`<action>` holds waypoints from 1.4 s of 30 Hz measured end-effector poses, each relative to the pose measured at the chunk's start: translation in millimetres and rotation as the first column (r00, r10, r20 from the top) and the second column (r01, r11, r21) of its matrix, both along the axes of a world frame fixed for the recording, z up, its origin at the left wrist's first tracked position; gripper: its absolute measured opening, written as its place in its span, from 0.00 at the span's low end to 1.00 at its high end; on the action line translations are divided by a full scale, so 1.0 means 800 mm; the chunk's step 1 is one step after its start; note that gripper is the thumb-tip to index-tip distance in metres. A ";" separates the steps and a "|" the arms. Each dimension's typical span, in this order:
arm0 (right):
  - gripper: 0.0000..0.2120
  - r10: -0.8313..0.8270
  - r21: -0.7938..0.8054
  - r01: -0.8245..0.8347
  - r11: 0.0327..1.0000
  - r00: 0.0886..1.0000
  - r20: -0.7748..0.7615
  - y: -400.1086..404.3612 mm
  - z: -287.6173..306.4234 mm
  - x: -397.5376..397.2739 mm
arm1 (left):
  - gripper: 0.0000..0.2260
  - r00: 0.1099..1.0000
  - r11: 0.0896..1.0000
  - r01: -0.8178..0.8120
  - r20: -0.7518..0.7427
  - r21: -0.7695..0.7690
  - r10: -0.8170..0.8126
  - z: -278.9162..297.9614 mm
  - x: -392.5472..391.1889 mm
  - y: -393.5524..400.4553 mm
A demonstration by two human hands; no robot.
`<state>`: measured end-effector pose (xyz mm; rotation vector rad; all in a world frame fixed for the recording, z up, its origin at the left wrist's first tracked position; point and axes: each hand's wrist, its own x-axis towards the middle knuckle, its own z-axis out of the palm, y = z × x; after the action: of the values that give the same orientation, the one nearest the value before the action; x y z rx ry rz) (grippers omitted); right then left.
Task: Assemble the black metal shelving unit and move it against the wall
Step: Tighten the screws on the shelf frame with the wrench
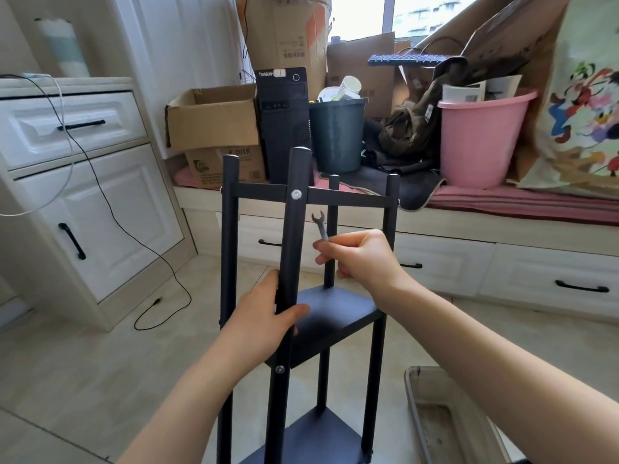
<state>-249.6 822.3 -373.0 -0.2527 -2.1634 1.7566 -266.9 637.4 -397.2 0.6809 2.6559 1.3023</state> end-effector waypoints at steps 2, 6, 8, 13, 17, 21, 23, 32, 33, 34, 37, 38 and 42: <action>0.06 -0.003 -0.005 0.003 1.000 1.000 -0.007 -0.006 0.003 -0.008 | 0.09 1.000 1.000 0.000 -0.003 -0.004 0.000 0.000 -0.003 -0.002; 0.06 -0.029 -0.028 0.028 0.999 0.999 -0.019 -0.015 0.008 -0.020 | 0.09 1.000 1.000 -0.011 -0.013 -0.016 0.011 0.001 -0.007 -0.004; 0.06 -0.043 -0.033 0.042 0.999 0.999 -0.018 -0.019 0.009 -0.025 | 0.09 1.000 0.999 -0.017 -0.015 -0.027 0.016 0.001 -0.009 -0.005; 0.07 -0.021 -0.043 0.019 0.999 0.998 -0.054 -0.028 0.012 -0.029 | 0.09 1.000 0.999 -0.013 -0.020 -0.051 0.012 0.002 -0.008 -0.004; 0.11 -0.017 -0.049 0.014 0.999 0.997 -0.073 -0.033 0.014 -0.029 | 0.09 1.000 0.999 -0.005 -0.005 -0.048 0.004 0.004 -0.006 -0.004; 0.11 -0.010 -0.072 0.003 0.997 0.996 -0.089 -0.038 0.014 -0.029 | 0.09 1.000 0.999 -0.007 -0.005 -0.053 0.006 0.004 -0.007 -0.006; 0.10 -0.011 -0.070 0.004 0.998 0.995 -0.102 -0.038 0.015 -0.028 | 0.09 1.000 0.998 -0.012 -0.006 -0.060 0.011 0.004 -0.008 -0.007; 0.12 -0.014 -0.026 0.009 1.000 0.984 -0.180 -0.038 0.019 -0.029 | 0.09 1.000 0.998 -0.013 0.002 -0.064 0.013 0.005 -0.008 -0.009; 0.12 -0.010 -0.024 0.006 1.000 0.981 -0.192 -0.038 0.019 -0.030 | 0.09 1.000 0.998 -0.012 0.002 -0.064 0.012 0.006 -0.008 -0.009; 0.12 -0.007 -0.022 0.003 1.000 0.980 -0.200 -0.038 0.019 -0.030 | 0.09 1.000 0.998 -0.010 0.002 -0.065 0.010 0.006 -0.008 -0.009; 0.12 -0.006 -0.022 0.001 1.000 0.978 -0.208 -0.037 0.019 -0.032 | 0.09 1.000 0.997 -0.010 0.000 -0.075 0.010 0.007 -0.008 -0.009; 0.12 -0.006 -0.019 0.002 1.000 0.978 -0.210 -0.037 0.019 -0.032 | 0.09 1.000 0.997 -0.011 0.001 -0.077 0.011 0.007 -0.008 -0.009; 0.12 -0.004 -0.012 0.002 1.000 0.972 -0.234 -0.037 0.016 -0.036 | 0.09 1.000 0.997 -0.004 0.005 -0.075 0.004 0.007 -0.008 -0.010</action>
<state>-278.3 792.7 -360.2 -0.0475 -1.9846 1.7034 -273.4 629.5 -391.3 0.6613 2.6877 1.1962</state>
